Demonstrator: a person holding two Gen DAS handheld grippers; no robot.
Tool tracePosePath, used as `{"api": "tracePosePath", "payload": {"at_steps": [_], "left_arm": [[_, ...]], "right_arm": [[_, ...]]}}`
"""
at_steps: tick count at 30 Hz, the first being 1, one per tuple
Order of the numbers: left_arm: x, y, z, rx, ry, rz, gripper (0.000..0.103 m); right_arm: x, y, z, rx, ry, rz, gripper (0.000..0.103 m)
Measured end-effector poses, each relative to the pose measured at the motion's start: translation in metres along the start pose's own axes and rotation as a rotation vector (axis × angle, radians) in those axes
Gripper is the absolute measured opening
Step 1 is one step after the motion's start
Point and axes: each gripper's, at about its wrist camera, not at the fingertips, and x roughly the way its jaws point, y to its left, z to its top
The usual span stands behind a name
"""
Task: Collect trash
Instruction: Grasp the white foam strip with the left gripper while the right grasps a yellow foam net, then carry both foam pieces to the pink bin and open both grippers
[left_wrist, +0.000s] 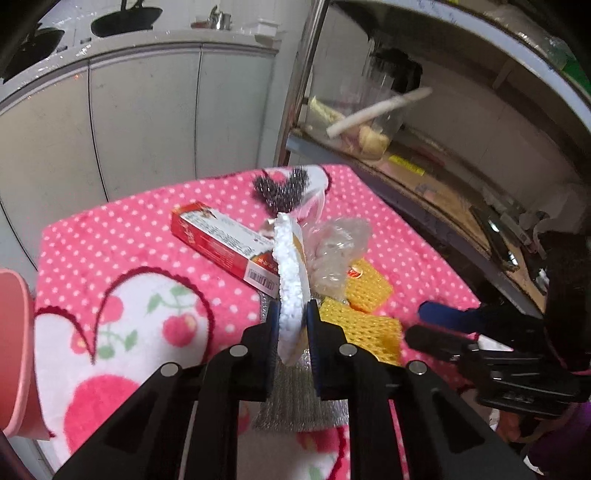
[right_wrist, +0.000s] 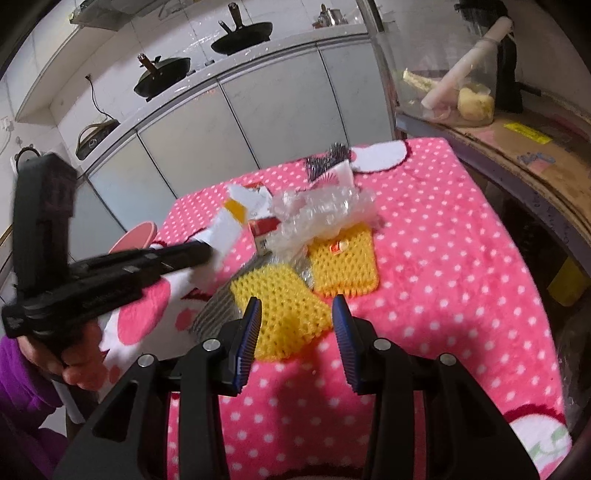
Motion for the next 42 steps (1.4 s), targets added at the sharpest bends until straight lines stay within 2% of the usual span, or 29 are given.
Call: {"api": "tracePosePath", "payload": {"at_steps": [7, 11, 16, 17, 18, 19, 20, 26, 34, 42], "left_arm": [[-0.034, 0.010, -0.011, -0.022, -0.040, 0.012, 0.014], [-0.047, 0.018, -0.019, -0.045, -0.049, 0.026, 0.014], [-0.057, 0.024, -0.026, -0.072, -0.059, 0.038, 0.014], [-0.059, 0.025, -0.026, -0.076, -0.061, 0.039, 0.014], [-0.061, 0.025, -0.028, -0.080, -0.064, 0.041, 0.014], [-0.062, 0.026, -0.028, -0.082, -0.066, 0.042, 0.014], [-0.066, 0.027, -0.030, -0.085, -0.071, 0.045, 0.014], [-0.081, 0.030, -0.034, -0.097, -0.099, 0.056, 0.014], [-0.111, 0.046, -0.041, -0.151, -0.165, 0.094, 0.014], [-0.148, 0.086, -0.054, -0.243, -0.229, 0.178, 0.014]], "right_arm": [[0.021, -0.004, -0.007, 0.036, 0.060, -0.016, 0.041], [0.027, -0.006, -0.009, 0.043, 0.052, -0.050, 0.041], [0.030, -0.006, -0.011, 0.056, 0.066, 0.012, 0.040], [0.030, -0.006, -0.011, 0.053, 0.068, 0.026, 0.037], [0.029, -0.004, -0.012, 0.047, 0.066, 0.031, 0.029], [0.028, -0.002, -0.012, 0.042, 0.062, 0.026, 0.015], [0.024, 0.001, -0.013, 0.033, 0.053, 0.021, 0.010], [0.000, 0.015, -0.009, -0.005, -0.013, 0.023, 0.007], [-0.030, 0.050, 0.012, -0.087, -0.098, 0.047, 0.007], [-0.012, 0.116, 0.045, -0.213, -0.105, 0.118, 0.007]]}}
